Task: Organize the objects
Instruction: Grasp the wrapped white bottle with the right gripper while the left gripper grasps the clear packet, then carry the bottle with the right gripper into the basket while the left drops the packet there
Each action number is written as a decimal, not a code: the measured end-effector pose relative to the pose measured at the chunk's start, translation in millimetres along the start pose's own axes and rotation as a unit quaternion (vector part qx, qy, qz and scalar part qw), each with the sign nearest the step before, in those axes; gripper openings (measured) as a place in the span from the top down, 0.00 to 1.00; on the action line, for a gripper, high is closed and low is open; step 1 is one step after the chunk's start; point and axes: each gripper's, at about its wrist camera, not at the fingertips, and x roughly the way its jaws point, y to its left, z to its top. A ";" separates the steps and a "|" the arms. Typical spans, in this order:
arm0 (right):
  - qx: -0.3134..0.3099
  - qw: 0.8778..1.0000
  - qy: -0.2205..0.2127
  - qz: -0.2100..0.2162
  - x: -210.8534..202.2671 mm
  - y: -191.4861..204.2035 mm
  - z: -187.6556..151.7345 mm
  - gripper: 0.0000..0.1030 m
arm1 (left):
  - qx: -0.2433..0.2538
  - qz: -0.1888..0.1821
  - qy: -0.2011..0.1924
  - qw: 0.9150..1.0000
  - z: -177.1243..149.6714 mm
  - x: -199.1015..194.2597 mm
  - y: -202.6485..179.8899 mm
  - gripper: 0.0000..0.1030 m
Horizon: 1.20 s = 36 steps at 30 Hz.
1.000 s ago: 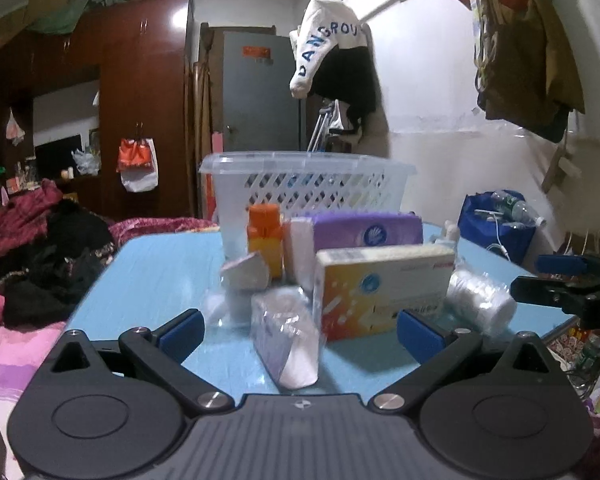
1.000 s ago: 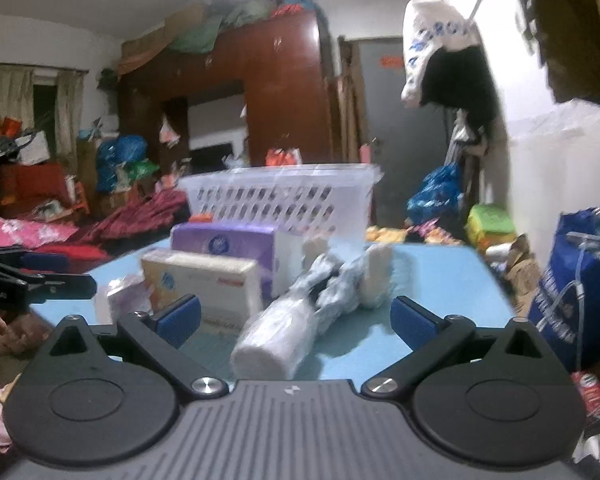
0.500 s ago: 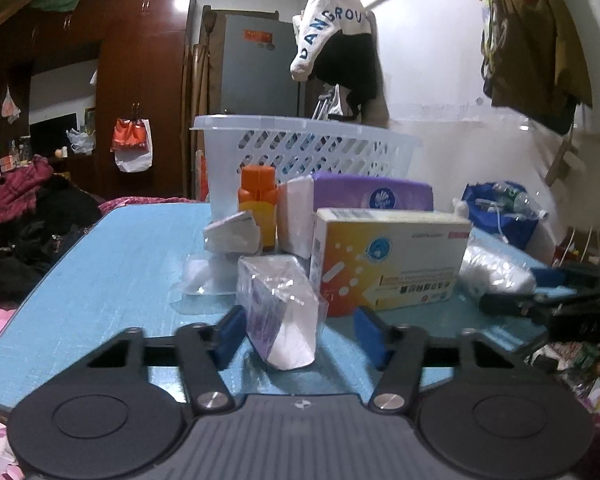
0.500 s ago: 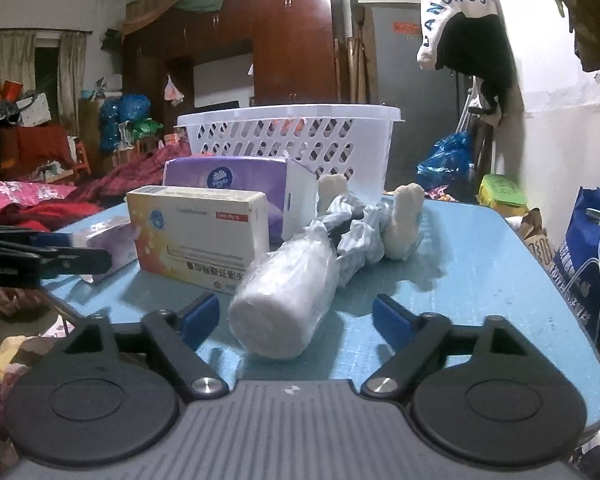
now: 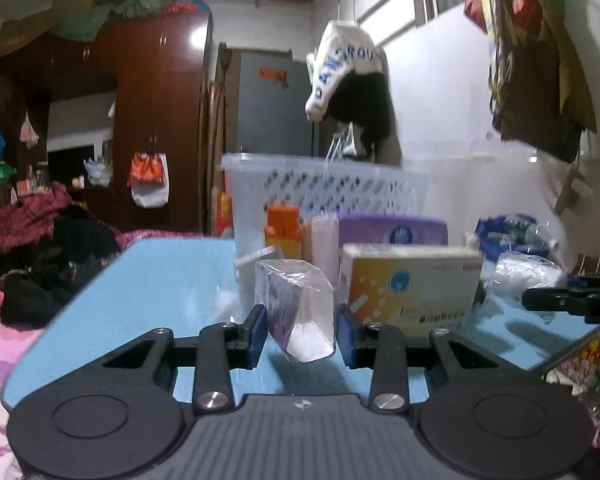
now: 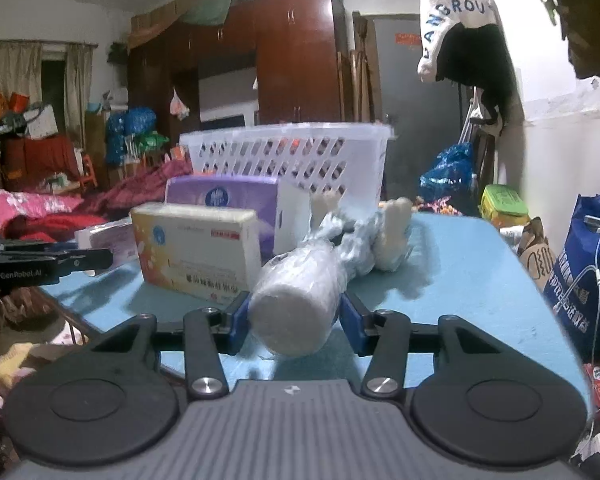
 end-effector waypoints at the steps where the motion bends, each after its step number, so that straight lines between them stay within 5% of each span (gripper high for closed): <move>1: 0.002 1.000 -0.006 0.002 -3.7 -1.9 2.5 0.51 | 0.001 0.000 -0.006 1.000 2.8 -1.4 -1.2 0.61; 12: 0.001 0.998 -0.061 0.020 -26.7 -10.4 27.3 0.51 | 0.009 -0.027 -0.061 0.998 27.6 -17.7 -5.3 0.61; 20: -0.061 0.993 -0.094 0.043 12.6 0.5 105.5 0.51 | 0.025 -0.059 -0.082 0.995 124.3 28.4 -3.1 0.61; 25: -0.058 0.998 -0.028 0.021 99.9 -0.7 172.9 0.51 | 0.022 -0.081 0.027 0.996 186.1 139.1 -8.5 0.61; 31: 0.007 0.990 0.144 0.000 218.4 -25.3 204.1 0.51 | -0.041 -0.089 0.206 0.974 190.6 272.1 10.1 0.61; 36: 0.009 0.980 0.198 -0.009 255.6 -33.3 196.8 0.50 | -0.047 -0.097 0.245 0.963 177.0 297.1 10.9 0.61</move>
